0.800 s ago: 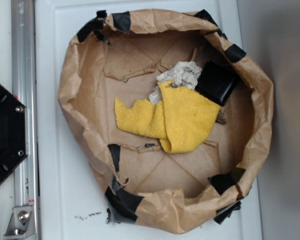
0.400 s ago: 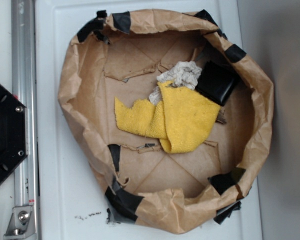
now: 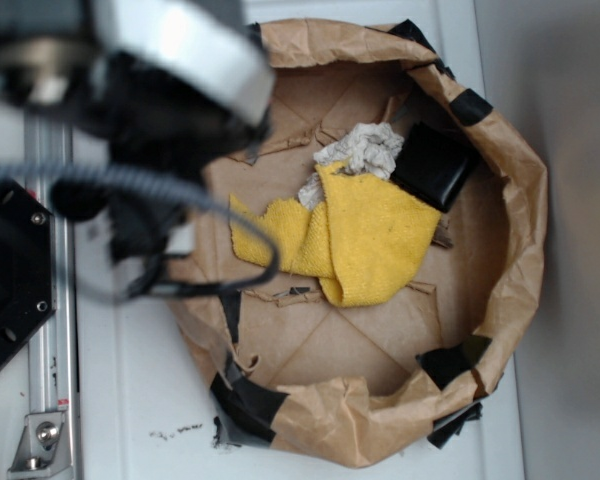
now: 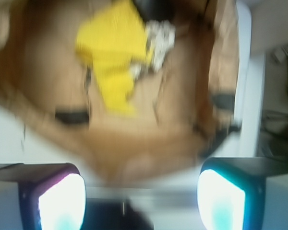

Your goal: Grab the yellow cloth.

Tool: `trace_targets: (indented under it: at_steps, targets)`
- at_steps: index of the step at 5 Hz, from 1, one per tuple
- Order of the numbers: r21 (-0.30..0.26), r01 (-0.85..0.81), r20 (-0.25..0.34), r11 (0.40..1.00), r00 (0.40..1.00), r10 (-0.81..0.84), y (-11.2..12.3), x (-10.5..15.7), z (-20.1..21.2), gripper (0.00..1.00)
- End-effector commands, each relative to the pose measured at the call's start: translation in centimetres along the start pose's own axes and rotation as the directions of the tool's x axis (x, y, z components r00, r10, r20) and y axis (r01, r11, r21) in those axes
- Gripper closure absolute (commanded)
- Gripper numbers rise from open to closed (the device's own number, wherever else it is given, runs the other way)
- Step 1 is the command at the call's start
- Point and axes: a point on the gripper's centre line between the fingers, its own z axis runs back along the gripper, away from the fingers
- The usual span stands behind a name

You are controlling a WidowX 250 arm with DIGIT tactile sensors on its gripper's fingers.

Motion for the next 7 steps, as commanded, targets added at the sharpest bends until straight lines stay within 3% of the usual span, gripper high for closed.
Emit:
trace_targets:
  at_steps: [1, 3, 4, 6, 7]
  targets:
    - [-0.045, 0.019, 0.346, 0.999, 0.938, -0.003, -0.8, 7.0, -0.9, 0.00]
    - [-0.060, 0.163, 0.291, 0.985, 0.947, -0.138, -5.0, 9.9, -6.1, 0.00]
    - [-0.043, 0.246, 0.258, 0.968, 0.939, -0.227, -7.0, 9.9, -7.8, 0.00]
    - [-0.061, 0.339, 0.203, 0.939, 0.925, -0.321, -9.2, 9.1, -10.4, 0.00]
    - [-0.052, 0.343, 0.166, 0.938, 0.929, -0.331, -9.2, 8.7, -11.9, 0.00]
